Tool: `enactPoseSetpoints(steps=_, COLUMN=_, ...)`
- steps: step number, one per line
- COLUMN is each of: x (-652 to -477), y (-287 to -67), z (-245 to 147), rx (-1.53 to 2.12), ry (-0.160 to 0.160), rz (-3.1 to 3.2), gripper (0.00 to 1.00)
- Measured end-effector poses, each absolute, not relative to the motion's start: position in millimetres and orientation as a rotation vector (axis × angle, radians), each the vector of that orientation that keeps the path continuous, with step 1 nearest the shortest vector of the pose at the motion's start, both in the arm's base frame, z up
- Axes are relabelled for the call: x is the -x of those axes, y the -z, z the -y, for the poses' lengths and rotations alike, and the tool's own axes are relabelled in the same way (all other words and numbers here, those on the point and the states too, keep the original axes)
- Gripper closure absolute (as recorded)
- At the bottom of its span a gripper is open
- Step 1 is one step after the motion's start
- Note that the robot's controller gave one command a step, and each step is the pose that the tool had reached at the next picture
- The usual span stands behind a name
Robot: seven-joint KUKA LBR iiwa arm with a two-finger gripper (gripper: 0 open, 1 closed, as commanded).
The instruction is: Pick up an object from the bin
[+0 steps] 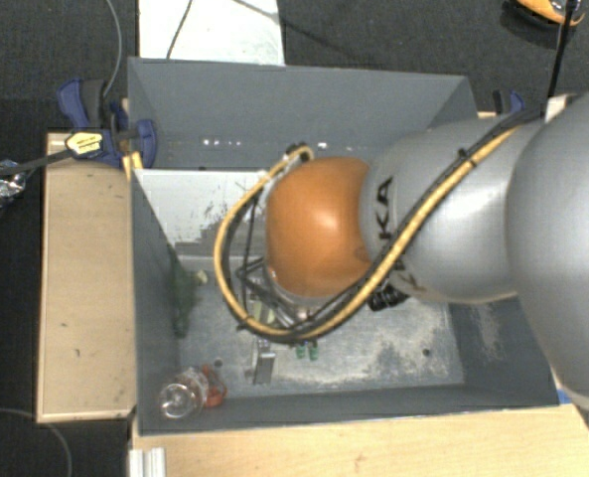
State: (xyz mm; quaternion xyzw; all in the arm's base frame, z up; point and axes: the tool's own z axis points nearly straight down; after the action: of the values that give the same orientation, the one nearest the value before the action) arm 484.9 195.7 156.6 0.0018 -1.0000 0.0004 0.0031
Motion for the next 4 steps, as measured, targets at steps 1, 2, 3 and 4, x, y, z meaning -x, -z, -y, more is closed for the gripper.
enactPoseSetpoints(steps=1, x=-486.8, y=-161.0, z=-194.7, rx=0.004, ry=0.002, rz=3.143, gripper=0.0)
enactPoseSetpoints(steps=2, x=-495.4, y=-211.8, z=-183.7, rx=-0.038, ry=-0.002, rz=3.136, gripper=0.0)
enactPoseSetpoints(steps=3, x=-549.3, y=-243.5, z=-183.3, rx=-0.184, ry=0.003, rz=3.141, gripper=0.0)
enactPoseSetpoints(steps=4, x=-570.5, y=-219.5, z=-163.1, rx=-0.141, ry=0.004, rz=3.151, gripper=0.0)
